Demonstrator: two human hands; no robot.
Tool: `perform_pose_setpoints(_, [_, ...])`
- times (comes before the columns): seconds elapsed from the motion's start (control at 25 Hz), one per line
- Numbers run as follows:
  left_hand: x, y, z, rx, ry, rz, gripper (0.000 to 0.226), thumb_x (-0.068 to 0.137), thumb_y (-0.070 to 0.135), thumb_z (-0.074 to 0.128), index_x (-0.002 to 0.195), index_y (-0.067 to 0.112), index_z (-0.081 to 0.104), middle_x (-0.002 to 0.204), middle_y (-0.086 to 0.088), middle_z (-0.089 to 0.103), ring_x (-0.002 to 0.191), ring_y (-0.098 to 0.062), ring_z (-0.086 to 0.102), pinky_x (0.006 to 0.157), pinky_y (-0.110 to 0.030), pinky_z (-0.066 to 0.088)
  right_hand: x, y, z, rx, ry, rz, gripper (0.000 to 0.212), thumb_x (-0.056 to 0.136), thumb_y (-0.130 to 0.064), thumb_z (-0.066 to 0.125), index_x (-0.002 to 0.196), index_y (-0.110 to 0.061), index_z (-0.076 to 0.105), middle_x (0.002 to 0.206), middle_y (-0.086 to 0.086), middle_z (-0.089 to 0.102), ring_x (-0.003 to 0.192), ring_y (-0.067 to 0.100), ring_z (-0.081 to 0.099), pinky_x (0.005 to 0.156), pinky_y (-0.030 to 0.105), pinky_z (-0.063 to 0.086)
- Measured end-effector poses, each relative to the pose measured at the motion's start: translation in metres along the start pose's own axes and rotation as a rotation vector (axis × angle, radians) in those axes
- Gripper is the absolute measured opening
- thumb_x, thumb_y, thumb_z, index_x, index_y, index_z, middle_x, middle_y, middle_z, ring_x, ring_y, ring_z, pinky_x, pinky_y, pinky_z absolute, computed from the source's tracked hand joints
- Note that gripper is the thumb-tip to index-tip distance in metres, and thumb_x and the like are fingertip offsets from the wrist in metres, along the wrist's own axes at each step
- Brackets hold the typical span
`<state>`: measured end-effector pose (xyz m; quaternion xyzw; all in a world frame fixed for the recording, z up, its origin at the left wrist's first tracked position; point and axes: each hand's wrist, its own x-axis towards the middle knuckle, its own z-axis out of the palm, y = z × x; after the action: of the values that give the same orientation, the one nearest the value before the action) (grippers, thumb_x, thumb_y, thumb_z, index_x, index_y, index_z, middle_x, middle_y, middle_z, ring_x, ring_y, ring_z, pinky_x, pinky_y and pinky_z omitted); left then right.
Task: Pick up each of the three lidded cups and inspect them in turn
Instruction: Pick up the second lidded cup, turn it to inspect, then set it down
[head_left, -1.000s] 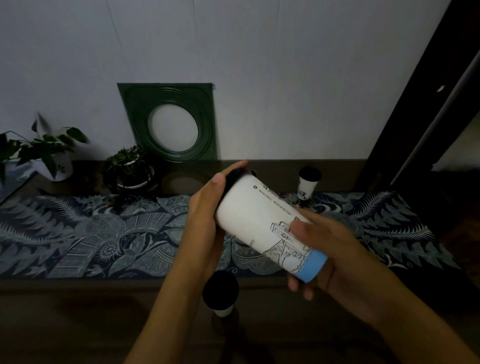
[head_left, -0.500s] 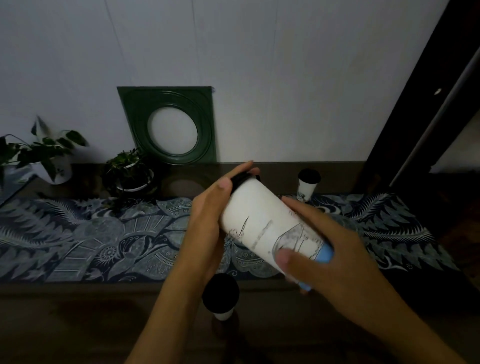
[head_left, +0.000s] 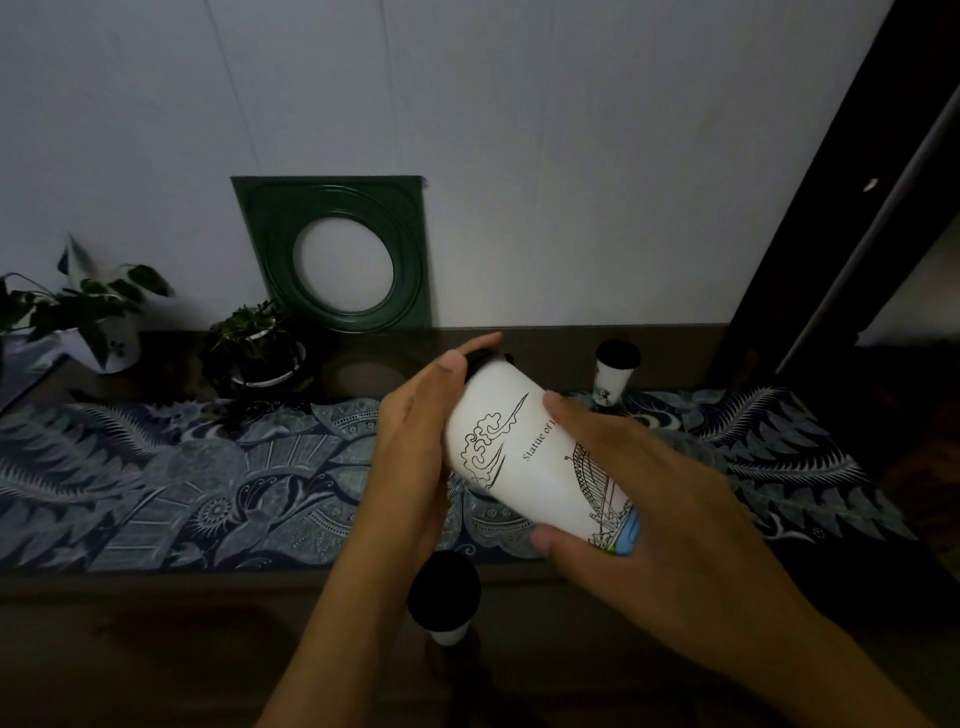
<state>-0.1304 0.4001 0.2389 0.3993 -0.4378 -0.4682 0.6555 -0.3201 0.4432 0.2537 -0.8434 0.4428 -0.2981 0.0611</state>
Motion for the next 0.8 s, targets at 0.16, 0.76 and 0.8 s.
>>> perform_pose_setpoints(0.16, [-0.002, 0.002, -0.006, -0.038, -0.072, 0.029, 0.054, 0.087, 0.048, 0.052, 0.127, 0.014, 0.068, 0.121, -0.012, 0.074, 0.111, -0.028, 0.069, 0.093, -0.042, 0.057, 0.008, -0.014, -0.013, 0.924, -0.14, 0.513, 0.07, 0.069, -0.049, 0.081, 0.133, -0.046, 0.052, 0.121, -0.008, 0.068, 0.08, 0.012, 0.073, 0.053, 0.022, 0.056])
perform_pose_setpoints(0.76, [0.0, 0.005, -0.007, -0.012, 0.013, 0.012, 0.042, 0.089, 0.041, 0.055, 0.113, 0.014, 0.075, 0.11, -0.011, 0.078, 0.1, -0.022, 0.072, 0.081, -0.032, 0.059, 0.011, -0.018, -0.008, 0.637, -0.13, 0.4, 0.07, 0.074, -0.056, 0.073, 0.137, -0.046, 0.045, 0.123, -0.017, 0.063, 0.093, 0.002, 0.068, 0.065, 0.016, 0.055])
perform_pose_setpoints(0.8, [0.001, 0.005, -0.007, -0.01, 0.018, -0.01, 0.041, 0.089, 0.04, 0.053, 0.111, 0.014, 0.076, 0.108, -0.011, 0.078, 0.099, -0.022, 0.072, 0.079, -0.03, 0.059, 0.008, -0.016, -0.004, 0.27, -0.071, 0.199, 0.077, 0.072, -0.061, 0.068, 0.142, -0.045, 0.038, 0.129, -0.023, 0.055, 0.101, -0.005, 0.06, 0.075, 0.013, 0.053])
